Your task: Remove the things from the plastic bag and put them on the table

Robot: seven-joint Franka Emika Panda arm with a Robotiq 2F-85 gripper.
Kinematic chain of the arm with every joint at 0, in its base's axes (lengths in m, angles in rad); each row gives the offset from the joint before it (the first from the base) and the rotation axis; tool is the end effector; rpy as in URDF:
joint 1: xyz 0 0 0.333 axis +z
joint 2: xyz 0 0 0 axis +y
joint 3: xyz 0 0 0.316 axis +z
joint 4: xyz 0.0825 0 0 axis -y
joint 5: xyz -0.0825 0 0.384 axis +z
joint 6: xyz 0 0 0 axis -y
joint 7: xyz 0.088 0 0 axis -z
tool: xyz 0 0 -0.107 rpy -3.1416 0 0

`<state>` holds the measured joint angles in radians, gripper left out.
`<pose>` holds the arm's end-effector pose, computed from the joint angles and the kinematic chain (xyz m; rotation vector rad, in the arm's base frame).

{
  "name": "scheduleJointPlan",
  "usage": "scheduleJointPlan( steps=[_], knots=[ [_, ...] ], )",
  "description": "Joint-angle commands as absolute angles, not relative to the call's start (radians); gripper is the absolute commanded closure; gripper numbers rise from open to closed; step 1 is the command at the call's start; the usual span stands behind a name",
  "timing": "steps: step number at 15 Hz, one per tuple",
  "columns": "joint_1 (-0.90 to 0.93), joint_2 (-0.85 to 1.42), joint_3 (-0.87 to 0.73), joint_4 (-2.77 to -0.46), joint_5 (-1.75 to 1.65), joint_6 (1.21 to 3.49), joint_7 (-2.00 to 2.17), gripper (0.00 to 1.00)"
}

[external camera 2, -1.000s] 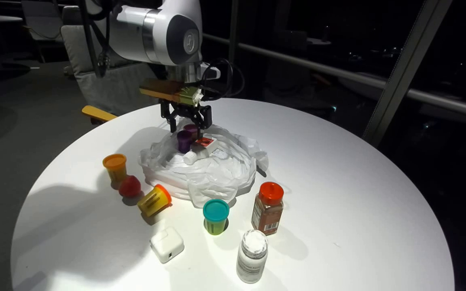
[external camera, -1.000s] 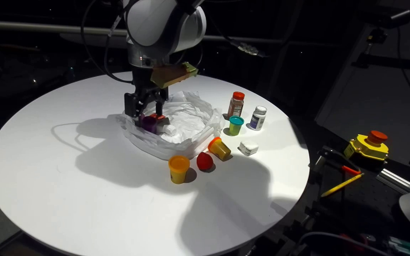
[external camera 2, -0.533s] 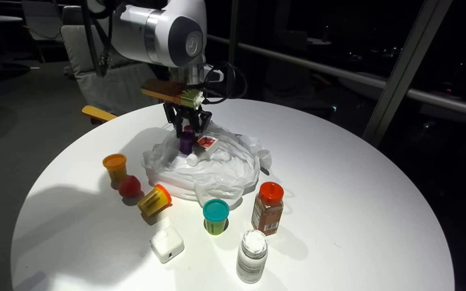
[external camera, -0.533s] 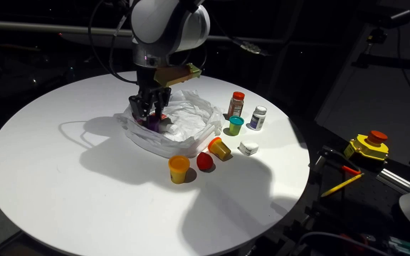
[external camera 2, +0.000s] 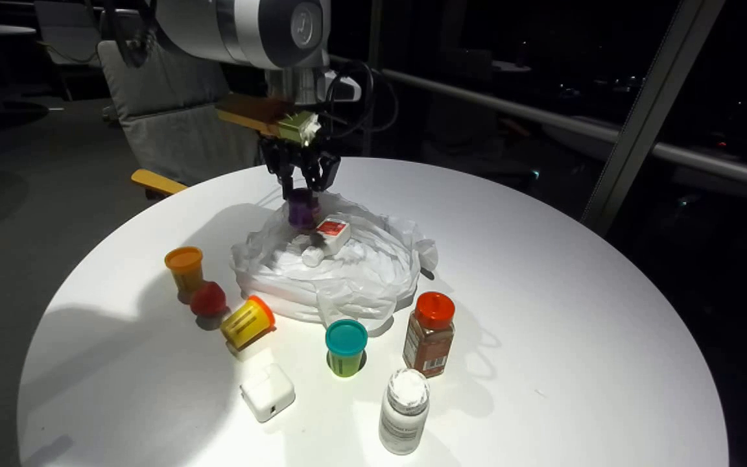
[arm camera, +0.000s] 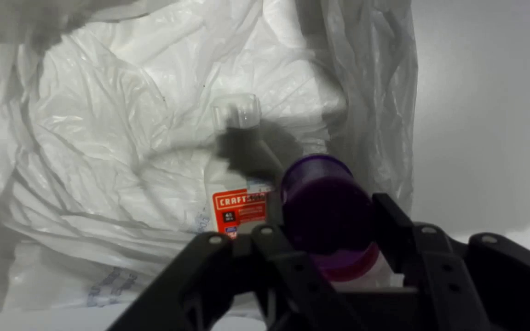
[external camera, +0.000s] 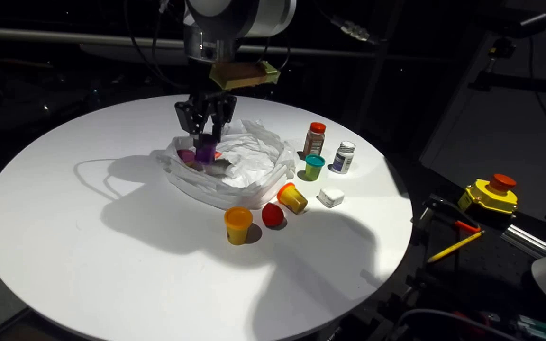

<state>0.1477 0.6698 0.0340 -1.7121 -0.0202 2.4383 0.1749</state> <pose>0.6683 0.1204 0.2063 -3.1230 -0.0217 -0.0854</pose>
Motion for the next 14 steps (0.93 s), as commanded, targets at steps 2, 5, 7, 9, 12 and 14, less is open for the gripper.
scheduleJointPlan(
  steps=[2,5,7,9,12,14],
  knots=[
    [0.209,0.442,-0.029,-1.913,-0.059,2.419,0.333,0.74],
    [0.242,0.331,-0.029,-2.067,-0.107,2.436,0.404,0.74],
    [0.271,0.258,-0.016,-2.186,-0.162,2.477,0.448,0.74],
    [0.302,0.199,0.004,-2.299,-0.228,2.534,0.488,0.74],
    [0.337,0.175,0.041,-2.411,-0.32,2.592,0.529,0.74],
    [0.347,0.167,0.067,-2.465,-0.353,2.618,0.532,0.74]
  ],
)
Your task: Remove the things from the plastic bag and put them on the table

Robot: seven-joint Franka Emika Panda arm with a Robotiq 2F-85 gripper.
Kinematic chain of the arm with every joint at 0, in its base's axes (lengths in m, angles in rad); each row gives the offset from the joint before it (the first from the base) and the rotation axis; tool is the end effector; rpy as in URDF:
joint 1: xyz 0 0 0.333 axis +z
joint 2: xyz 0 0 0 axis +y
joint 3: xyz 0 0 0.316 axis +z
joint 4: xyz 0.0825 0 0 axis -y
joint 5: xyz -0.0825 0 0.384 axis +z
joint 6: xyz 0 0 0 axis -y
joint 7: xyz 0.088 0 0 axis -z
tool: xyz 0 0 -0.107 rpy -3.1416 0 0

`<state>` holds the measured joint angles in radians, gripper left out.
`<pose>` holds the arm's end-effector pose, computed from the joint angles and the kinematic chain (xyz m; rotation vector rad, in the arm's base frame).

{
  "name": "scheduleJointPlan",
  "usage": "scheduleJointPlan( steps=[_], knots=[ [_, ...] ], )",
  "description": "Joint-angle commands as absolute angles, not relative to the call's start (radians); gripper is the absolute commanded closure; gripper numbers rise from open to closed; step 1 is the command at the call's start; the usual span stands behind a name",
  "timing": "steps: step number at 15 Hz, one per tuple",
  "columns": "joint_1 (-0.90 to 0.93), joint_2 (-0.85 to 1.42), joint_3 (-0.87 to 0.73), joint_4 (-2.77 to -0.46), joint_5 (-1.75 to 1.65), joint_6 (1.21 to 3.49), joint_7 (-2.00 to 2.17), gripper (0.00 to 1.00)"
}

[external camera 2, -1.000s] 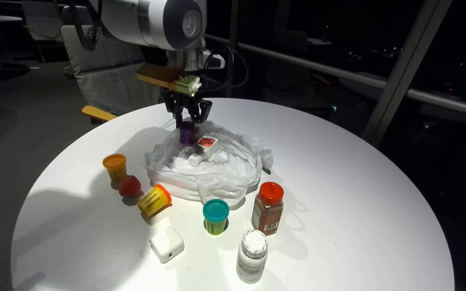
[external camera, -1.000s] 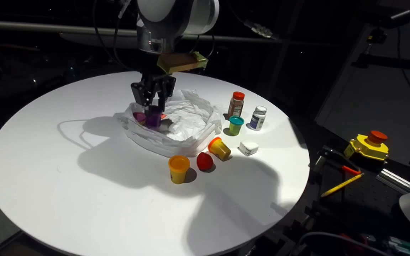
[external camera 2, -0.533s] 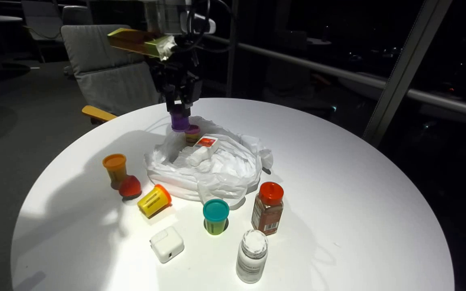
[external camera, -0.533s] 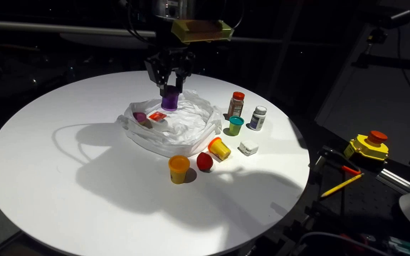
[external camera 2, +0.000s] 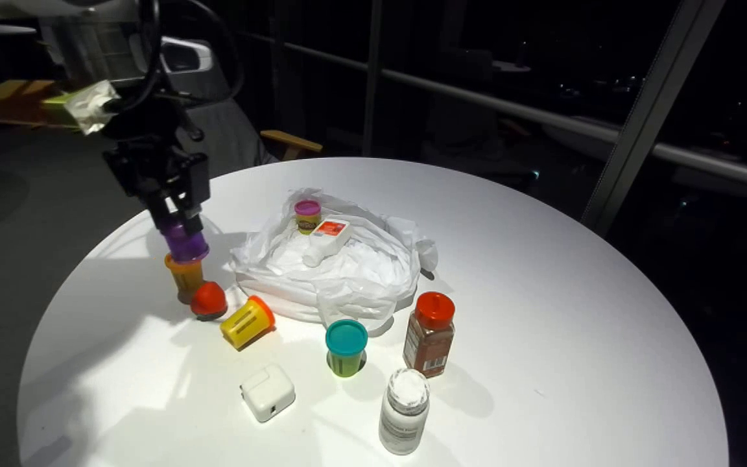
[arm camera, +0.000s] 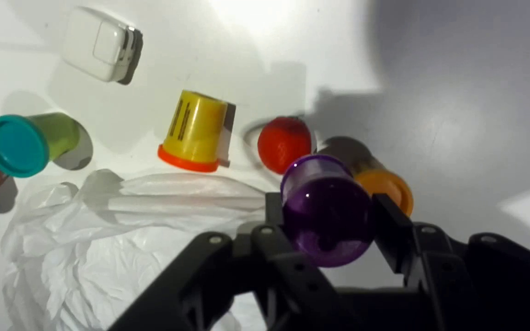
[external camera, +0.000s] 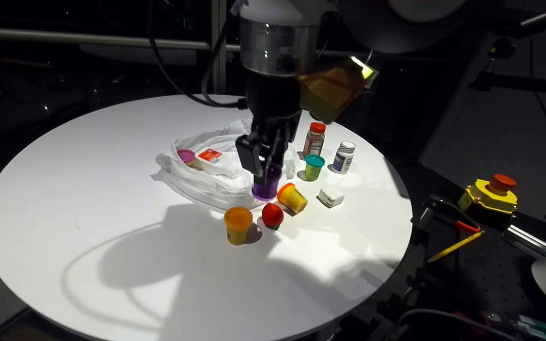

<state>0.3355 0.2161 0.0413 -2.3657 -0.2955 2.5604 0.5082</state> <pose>0.4700 0.1910 0.2333 2.9912 0.1750 0.0696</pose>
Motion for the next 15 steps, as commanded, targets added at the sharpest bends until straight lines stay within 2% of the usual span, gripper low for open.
scheduleJointPlan(
  steps=[1,15],
  knots=[
    [0.351,0.18,0.072,-2.477,-0.377,2.633,0.535,0.74],
    [0.337,0.319,0.069,-2.525,-0.367,2.8,0.37,0.74]
  ],
)
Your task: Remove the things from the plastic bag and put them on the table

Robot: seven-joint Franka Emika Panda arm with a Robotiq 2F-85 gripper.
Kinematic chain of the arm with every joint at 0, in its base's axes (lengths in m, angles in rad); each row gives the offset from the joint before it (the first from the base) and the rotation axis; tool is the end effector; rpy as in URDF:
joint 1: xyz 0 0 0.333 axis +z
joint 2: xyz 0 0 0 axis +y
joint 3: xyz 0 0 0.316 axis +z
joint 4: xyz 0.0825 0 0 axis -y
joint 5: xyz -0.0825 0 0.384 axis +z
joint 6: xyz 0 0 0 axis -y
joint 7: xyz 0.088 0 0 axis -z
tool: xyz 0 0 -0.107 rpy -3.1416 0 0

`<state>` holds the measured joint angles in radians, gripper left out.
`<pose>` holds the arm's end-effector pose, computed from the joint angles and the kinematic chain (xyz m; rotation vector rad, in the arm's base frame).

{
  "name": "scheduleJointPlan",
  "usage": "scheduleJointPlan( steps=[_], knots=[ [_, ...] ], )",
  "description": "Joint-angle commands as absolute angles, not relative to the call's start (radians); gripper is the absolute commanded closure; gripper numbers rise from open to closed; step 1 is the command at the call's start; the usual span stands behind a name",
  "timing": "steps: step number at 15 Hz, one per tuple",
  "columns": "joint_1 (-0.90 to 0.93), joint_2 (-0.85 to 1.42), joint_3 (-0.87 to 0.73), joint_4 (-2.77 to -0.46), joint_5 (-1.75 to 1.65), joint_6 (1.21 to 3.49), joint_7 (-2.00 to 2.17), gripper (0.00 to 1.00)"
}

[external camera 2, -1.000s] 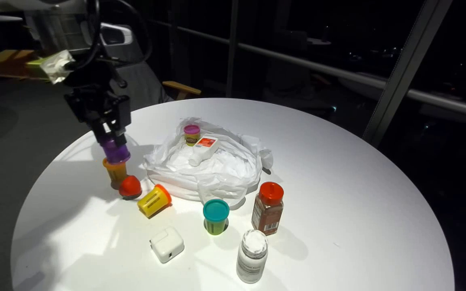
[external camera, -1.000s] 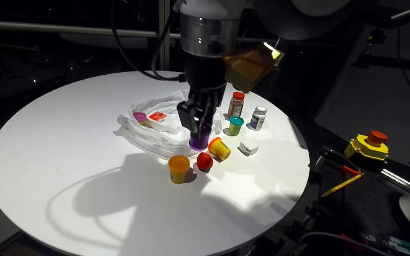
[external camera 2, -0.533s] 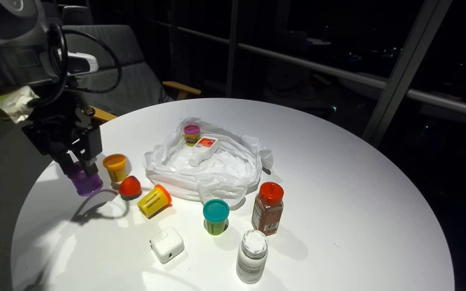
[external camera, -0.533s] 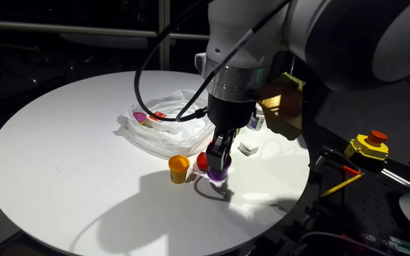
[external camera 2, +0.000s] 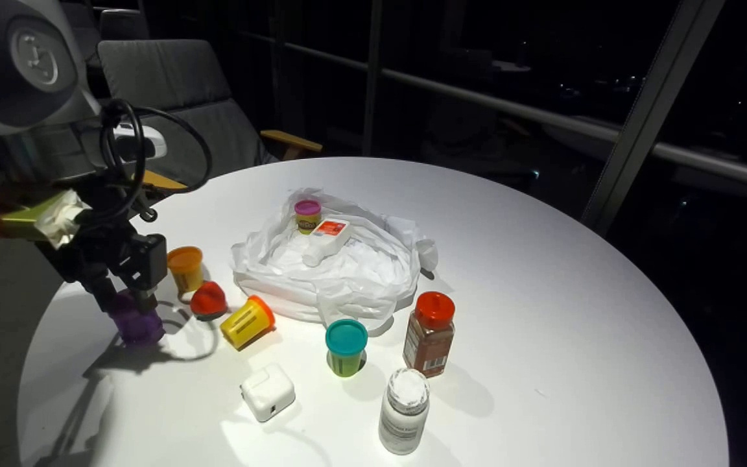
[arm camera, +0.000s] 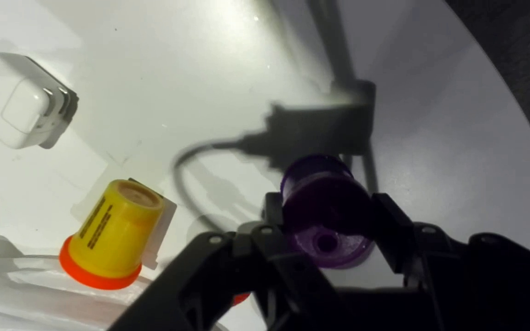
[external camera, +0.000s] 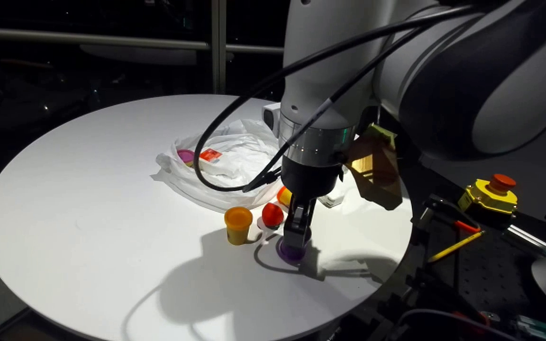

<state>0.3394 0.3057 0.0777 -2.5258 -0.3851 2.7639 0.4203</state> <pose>0.4015 0.1981 0.1562 2.9715 0.5360 -0.0197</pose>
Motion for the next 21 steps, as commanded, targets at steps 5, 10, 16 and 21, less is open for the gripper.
scheduleJointPlan(
  steps=[5,10,16,21],
  knots=[
    [0.326,0.242,0.053,-2.537,-0.341,2.783,0.348,0.03],
    [0.243,0.233,0.005,-2.382,-0.277,2.729,0.347,0.0],
    [0.208,0.458,-0.076,-2.107,-0.328,2.76,0.311,0.0],
    [0.229,0.666,-0.074,-1.896,-0.302,2.703,0.253,0.0]
  ],
)
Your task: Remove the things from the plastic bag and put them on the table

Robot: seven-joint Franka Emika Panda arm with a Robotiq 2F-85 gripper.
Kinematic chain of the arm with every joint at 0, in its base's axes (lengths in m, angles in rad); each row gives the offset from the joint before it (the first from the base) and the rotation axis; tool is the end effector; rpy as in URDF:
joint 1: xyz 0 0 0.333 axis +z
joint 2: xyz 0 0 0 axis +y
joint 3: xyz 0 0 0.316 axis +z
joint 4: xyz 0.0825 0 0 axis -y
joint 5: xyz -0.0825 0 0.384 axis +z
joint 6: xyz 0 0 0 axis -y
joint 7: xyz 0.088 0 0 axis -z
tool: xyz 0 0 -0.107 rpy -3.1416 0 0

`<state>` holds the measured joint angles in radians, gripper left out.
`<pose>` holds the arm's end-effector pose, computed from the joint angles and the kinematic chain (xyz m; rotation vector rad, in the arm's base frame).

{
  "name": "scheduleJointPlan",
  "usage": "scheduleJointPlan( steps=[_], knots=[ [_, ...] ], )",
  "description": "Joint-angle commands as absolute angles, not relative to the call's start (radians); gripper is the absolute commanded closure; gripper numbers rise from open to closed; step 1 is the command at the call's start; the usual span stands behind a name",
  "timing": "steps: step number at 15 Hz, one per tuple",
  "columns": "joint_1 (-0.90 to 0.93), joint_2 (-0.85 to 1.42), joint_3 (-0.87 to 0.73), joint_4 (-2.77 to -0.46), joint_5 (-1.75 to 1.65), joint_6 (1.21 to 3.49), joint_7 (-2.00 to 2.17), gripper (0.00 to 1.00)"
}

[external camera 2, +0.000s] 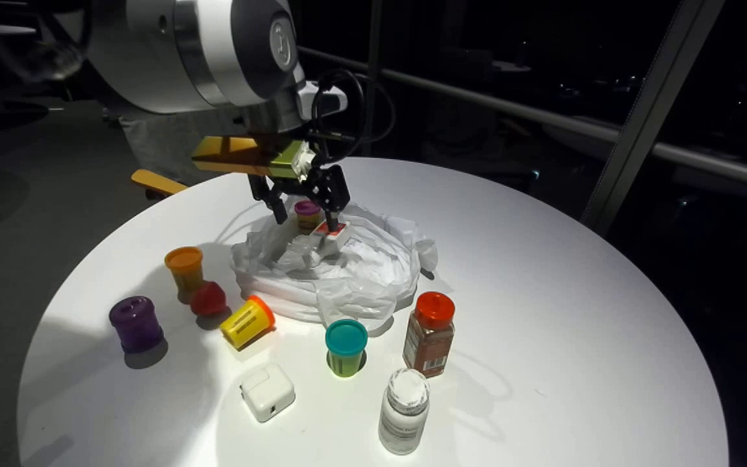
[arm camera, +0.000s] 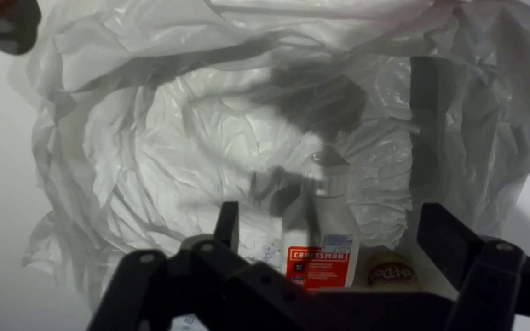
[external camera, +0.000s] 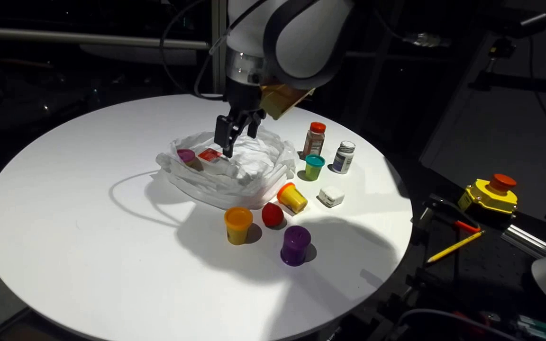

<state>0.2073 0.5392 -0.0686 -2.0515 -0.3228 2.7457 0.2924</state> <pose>0.5984 0.0970 0.1849 2.9761 0.2202 0.2777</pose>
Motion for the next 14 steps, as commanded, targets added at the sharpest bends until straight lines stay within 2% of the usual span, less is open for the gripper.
scheduleJointPlan(
  steps=[1,6,14],
  knots=[
    [0.238,0.701,-0.084,-1.86,-0.305,2.694,0.255,0.0],
    [0.239,0.8,-0.095,-1.729,-0.284,2.654,0.25,0.0],
    [0.198,0.853,-0.084,-1.656,-0.229,2.63,0.225,0.0]
  ],
)
